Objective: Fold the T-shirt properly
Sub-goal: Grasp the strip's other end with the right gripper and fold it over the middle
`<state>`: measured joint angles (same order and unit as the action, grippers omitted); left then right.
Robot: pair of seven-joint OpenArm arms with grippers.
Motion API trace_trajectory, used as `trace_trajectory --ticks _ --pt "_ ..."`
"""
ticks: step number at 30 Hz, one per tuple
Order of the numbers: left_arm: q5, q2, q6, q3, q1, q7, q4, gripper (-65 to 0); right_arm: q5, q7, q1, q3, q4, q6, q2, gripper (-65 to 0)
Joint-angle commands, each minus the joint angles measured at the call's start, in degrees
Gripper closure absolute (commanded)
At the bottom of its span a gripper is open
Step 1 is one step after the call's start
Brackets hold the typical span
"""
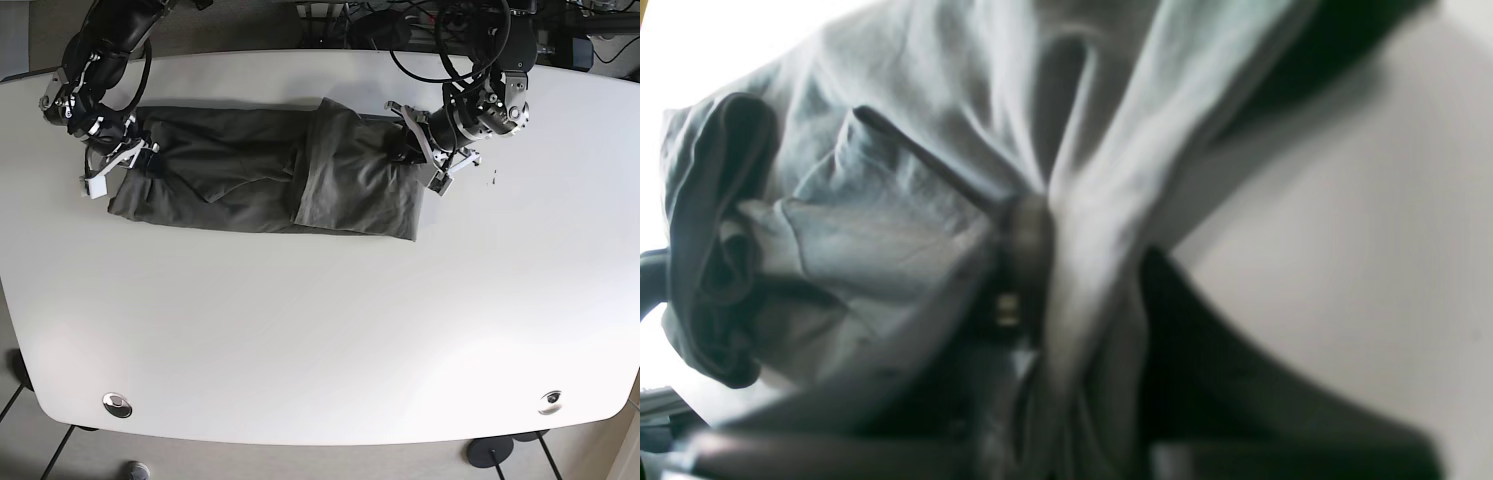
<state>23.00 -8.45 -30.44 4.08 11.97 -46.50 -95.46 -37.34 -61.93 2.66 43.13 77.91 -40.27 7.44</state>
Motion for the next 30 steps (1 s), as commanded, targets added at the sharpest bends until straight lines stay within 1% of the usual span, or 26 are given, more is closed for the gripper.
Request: trace_trajectory --ticks 1,3,8,11,12,13,15,16,17,18,19,20,21,22,23,24,26,29,30 --pt "0.7 0.6 -0.1 0.5 -2.3 1.2 1.5 -7.4 1.3 -1.0 -0.3 0.0 1.4 0.27 0.8 -3.2" --pt "0.7 0.7 -0.1 0.5 -2.4 1.2 3.6 -7.4 1.4 -1.3 -0.2 0.1 6.0 0.27 0.8 -3.3" --pt "1.0 0.7 -0.1 0.5 -2.4 1.2 5.1 -7.4 0.7 -6.1 2.9 -0.3 24.0 0.27 0.0 -2.1" --pt "1.0 0.8 -0.1 0.5 -2.3 1.2 5.1 -7.4 0.7 -10.2 3.1 -2.5 32.8 0.27 -2.2 -2.1" --pt "1.0 1.4 -0.1 0.5 -2.4 1.2 5.1 -7.4 0.6 -12.7 3.1 -4.0 35.8 0.27 -3.6 -2.1" --pt "1.0 2.0 -0.1 0.4 -2.4 1.1 5.1 -7.4 0.3 -13.9 3.0 -5.2 36.9 0.27 -4.8 -2.1" --pt "1.0 2.3 -0.1 0.4 -2.4 1.1 5.1 -7.4 -3.1 -14.7 2.8 -8.0 37.4 0.27 -6.2 -1.9" --pt "1.0 3.1 -0.1 0.4 -2.5 1.1 5.1 -7.4 -5.9 -14.7 2.8 -10.8 37.3 0.27 -6.9 -1.9" --pt "0.9 4.2 -0.1 0.4 -2.5 1.1 5.1 -7.4 -7.3 -14.7 2.9 -13.2 37.3 0.27 -7.8 -1.9" --pt "0.8 4.7 -0.1 0.4 -2.5 1.1 5.1 -7.5 -8.5 -14.7 2.9 -15.2 37.3 1.9 -8.7 -1.9" --pt "0.9 5.0 -0.1 0.4 -2.5 1.1 5.0 -7.5 -9.5 -14.7 2.8 -17.2 37.3 4.18 -9.5 -1.9" --pt "1.0 5.1 -0.1 0.4 -2.5 1.1 5.0 -7.5 -10.3 -14.7 2.7 -19.2 37.2 5.94 -10.3 -1.9" --pt "1.0 5.2 -0.1 0.4 -2.5 1.1 5.0 -7.5 -10.4 -14.6 2.6 -21.2 37.2 6.91 -11.4 -1.9" --pt "1.0 5.2 -0.1 0.4 -2.5 1.1 5.0 -7.5 -10.0 -14.3 2.5 -23.0 37.2 7.44 -12.3 -1.9" --pt "1.0 5.9 -0.1 0.4 -2.5 1.1 5.0 -7.5 -8.9 -13.5 2.0 -24.6 37.0 7.7 -13.2 -1.9" --pt "0.7 6.6 -0.1 0.4 -2.5 1.1 5.0 -7.5 -6.7 -12.0 1.8 -27.8 35.5 7.7 -14.0 -1.9" --pt "1.0 6.6 -0.1 0.4 -2.5 1.1 5.0 -7.5 -4.6 -8.4 1.7 -33.2 32.6 8.05 -14.0 -1.9" --pt "1.0 6.6 -0.1 0.4 -2.3 1.1 5.0 -7.5 -3.8 0.2 -0.2 -41.5 24.3 8.23 -13.6 -1.9" --pt "1.0 6.6 -0.1 0.4 -2.3 1.1 5.0 -7.5 -3.5 1.5 -0.8 -42.2 22.1 8.23 -13.6 -2.1"
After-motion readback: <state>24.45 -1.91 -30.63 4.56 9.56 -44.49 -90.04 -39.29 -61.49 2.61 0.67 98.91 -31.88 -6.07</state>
